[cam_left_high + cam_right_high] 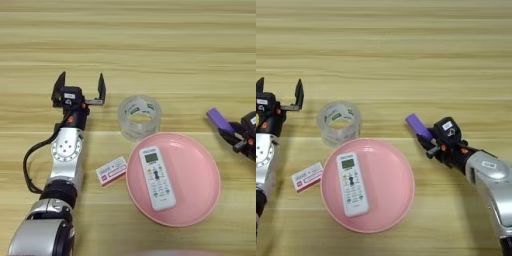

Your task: Move the objects on the table

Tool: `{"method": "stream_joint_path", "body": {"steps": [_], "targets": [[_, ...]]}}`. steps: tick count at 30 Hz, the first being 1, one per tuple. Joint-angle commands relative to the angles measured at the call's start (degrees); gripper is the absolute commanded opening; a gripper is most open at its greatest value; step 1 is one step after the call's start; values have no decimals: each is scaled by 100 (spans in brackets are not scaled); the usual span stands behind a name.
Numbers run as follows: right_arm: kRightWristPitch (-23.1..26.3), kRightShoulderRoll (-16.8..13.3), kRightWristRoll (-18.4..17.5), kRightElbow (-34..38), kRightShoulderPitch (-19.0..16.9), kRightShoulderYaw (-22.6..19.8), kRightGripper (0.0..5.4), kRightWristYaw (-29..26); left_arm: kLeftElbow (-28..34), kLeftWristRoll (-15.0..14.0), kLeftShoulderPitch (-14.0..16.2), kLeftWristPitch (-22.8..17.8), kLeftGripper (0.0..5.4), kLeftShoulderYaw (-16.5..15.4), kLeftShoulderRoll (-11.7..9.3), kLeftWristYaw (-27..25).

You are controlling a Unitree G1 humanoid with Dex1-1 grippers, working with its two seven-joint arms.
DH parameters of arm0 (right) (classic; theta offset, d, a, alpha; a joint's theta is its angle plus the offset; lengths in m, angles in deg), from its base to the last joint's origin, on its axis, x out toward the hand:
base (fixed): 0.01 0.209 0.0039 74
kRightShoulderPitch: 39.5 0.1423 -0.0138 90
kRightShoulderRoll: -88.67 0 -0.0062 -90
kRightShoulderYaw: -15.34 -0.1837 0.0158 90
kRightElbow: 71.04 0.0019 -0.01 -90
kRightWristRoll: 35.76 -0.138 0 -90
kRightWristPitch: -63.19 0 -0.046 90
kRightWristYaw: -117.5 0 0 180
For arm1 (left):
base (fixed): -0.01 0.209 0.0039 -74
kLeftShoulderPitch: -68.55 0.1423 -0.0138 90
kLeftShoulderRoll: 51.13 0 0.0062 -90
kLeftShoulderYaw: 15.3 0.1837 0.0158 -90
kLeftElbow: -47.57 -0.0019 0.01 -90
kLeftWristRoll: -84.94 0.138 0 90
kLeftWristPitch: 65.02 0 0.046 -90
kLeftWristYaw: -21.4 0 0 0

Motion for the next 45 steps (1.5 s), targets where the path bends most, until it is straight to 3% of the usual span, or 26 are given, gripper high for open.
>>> {"method": "stream_joint_path", "body": {"steps": [1, 10, 19, 27, 34, 45], "targets": [[-153, 66, 89, -267, -3, 14, 139, -12, -47, 31, -102, 54, 540, 7, 6, 8], [-249, 138, 119, -480, 30, -20, 139, -1, -87, 17, -117, 68, 540, -1, -4, -14], [-484, 241, 78, -134, 66, -187, 254, 130, -110, 16, -127, 70, 540, -3, -7, -17], [-341, 271, -150, 820, 7, -250, 342, 114, -113, 40, -137, 67, 540, 10, 10, 12], [-38, 309, -423, 1594, -115, 39, 419, -52, -155, 72, -168, 73, 540, 30, 31, 48], [522, 219, -773, 1972, -126, 792, 536, -586, -176, 89, -171, 88, 540, 45, 34, 80]]}}
